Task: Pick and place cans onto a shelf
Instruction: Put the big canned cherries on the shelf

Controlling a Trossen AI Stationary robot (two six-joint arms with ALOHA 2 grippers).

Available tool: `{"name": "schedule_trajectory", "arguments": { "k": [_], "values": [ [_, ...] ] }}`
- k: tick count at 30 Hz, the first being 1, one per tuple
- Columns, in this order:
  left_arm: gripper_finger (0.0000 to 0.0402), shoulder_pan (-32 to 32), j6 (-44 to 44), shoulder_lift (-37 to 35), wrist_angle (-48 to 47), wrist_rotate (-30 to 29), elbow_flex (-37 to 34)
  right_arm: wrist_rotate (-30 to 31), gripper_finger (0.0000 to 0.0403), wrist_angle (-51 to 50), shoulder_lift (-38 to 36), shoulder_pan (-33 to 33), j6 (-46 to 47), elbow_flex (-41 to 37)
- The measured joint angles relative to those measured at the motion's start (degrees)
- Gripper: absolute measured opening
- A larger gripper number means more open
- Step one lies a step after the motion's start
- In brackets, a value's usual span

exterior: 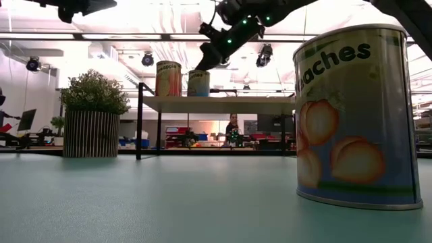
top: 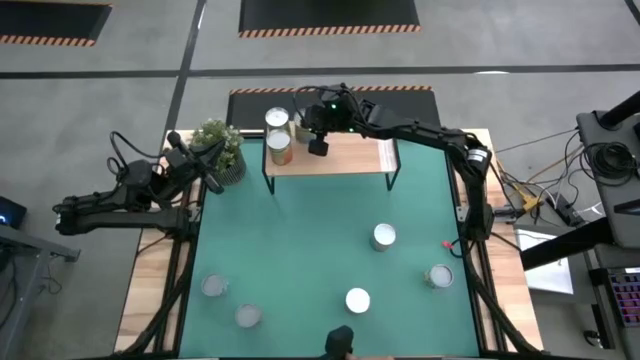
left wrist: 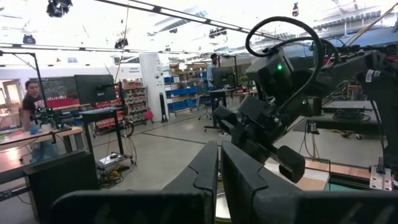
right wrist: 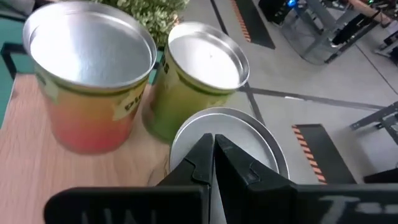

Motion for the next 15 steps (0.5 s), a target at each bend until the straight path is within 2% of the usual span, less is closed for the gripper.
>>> {"name": "schedule_trajectory", "arguments": {
  "k": [6, 9, 15],
  "values": [
    [0.0001, 0.0, 0.0, 0.0, 0.0, 0.0, 0.0, 0.19, 0.0009, -1.17, -0.3, -0.28, -1.74, 1.89],
    [0.0001, -0.01, 0.0, 0.0, 0.0, 0.0, 0.0, 3.09, 0.0009, -1.6, -0.35, -0.28, -3.43, 2.58],
    [0.0001, -0.02, 0.2, 0.0, 0.0, -0.02, 0.0, 4.28, 0.0009, -8.89, -0.77, -0.23, -3.34, 6.16]
  ]
}}
